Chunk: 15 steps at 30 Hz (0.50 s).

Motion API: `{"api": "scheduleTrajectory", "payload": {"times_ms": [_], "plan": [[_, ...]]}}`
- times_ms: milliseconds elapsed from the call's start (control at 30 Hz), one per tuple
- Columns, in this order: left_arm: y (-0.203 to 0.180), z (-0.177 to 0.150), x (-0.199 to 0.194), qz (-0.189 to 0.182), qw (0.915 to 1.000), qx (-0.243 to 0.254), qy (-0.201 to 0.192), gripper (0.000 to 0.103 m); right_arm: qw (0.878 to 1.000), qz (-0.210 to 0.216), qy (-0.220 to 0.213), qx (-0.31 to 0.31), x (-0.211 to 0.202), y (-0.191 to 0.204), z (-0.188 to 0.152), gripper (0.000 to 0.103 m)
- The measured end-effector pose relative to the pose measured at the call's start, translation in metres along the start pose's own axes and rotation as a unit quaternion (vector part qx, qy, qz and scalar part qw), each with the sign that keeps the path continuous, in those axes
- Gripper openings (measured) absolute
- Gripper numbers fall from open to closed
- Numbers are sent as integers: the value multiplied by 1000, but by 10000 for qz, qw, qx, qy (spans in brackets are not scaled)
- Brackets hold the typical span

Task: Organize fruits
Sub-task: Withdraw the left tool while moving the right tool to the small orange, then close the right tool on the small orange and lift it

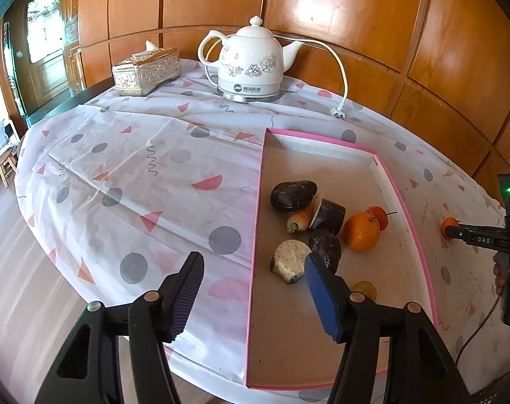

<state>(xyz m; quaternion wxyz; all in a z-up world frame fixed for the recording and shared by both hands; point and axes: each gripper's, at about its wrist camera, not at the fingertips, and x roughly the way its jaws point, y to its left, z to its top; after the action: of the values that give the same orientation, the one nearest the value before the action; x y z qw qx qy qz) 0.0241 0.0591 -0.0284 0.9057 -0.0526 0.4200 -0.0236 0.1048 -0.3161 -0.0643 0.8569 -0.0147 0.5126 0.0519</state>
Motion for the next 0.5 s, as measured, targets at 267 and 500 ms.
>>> {"api": "scheduleTrajectory", "payload": {"times_ms": [267, 500], "plan": [[4, -1, 1, 10, 10000, -72, 19, 63, 9996, -242, 36, -170, 8, 10, -3, 40], [0, -2, -1, -1, 10000, -18, -5, 63, 9994, -240, 11, -238, -1, 16, -16, 40]]}}
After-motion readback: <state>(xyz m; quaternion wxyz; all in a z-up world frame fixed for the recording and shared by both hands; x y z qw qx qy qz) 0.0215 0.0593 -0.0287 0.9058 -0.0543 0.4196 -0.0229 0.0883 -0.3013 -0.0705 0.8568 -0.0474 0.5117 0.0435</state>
